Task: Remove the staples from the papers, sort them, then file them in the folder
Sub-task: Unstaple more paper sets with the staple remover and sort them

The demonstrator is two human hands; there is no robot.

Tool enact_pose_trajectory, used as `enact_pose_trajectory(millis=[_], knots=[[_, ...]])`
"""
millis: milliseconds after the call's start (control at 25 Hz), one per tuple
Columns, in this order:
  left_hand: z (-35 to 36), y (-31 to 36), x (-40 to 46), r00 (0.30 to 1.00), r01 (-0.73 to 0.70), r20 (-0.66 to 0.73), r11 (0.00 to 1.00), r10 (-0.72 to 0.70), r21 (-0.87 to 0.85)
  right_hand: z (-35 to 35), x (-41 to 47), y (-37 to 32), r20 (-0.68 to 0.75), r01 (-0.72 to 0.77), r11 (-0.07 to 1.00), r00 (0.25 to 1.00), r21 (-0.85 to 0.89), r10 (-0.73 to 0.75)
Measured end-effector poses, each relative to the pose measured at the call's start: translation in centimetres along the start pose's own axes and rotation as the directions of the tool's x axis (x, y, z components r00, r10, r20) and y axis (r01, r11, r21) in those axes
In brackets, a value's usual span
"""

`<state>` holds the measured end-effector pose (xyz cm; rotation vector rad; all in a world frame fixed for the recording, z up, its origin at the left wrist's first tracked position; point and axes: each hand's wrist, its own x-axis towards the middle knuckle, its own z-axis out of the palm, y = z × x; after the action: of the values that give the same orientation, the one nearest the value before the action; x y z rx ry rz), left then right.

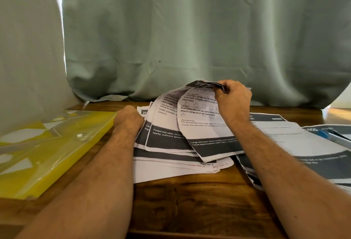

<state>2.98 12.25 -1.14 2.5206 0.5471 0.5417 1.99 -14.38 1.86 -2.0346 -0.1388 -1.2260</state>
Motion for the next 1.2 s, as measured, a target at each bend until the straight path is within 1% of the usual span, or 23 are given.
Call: enact_pose_trajectory(millis=[240, 440, 560, 640, 720, 840, 920, 1080, 1200], knots=[[0.2, 0.1, -0.1, 1.0, -0.013, -0.01, 1.0, 0.013, -0.004, -0.3, -0.3, 0.2, 0.035, -0.037, 0.999, 0.999, -0.014, 0.037], [0.6, 0.3, -0.1, 0.998, 0.017, 0.058, 1.0, -0.016, -0.026, -0.5, -0.6, 0.1, 0.079, -0.069, 0.998, 0.994, -0.013, 0.07], [0.6, 0.1, 0.0, 0.993, 0.052, 0.112, 0.996, -0.043, -0.076, -0.8, -0.7, -0.1, 0.1, -0.068, 0.998, 0.993, -0.015, 0.07], [0.4, 0.3, 0.0, 0.993, 0.049, 0.113, 0.993, -0.037, -0.106, -0.8, -0.8, -0.2, 0.114, -0.066, 0.998, 0.991, -0.024, 0.068], [0.0, 0.6, -0.1, 0.998, 0.03, 0.062, 0.989, -0.021, -0.144, -0.7, -0.8, -0.2, 0.124, -0.05, 0.998, 0.991, -0.033, 0.054], [-0.8, 1.2, -0.1, 0.997, 0.003, -0.071, 0.969, -0.021, -0.248, -0.5, -1.0, -0.4, 0.151, -0.002, 0.997, 0.988, -0.074, 0.013], [-1.1, 1.6, -0.4, 0.994, -0.03, -0.108, 0.953, -0.003, -0.301, -0.5, -1.0, -0.6, 0.175, 0.01, 0.995, 0.985, -0.101, 0.008], [-0.9, 1.5, -0.9, 0.981, -0.141, -0.172, 0.939, 0.09, -0.314, -0.4, -1.2, -0.8, 0.186, 0.034, 0.993, 0.983, -0.111, -0.013], [-0.8, 1.1, -1.0, 0.978, -0.104, -0.203, 0.941, 0.038, -0.321, -0.3, -1.2, -0.8, 0.19, 0.03, 0.994, 0.982, -0.101, -0.01]])
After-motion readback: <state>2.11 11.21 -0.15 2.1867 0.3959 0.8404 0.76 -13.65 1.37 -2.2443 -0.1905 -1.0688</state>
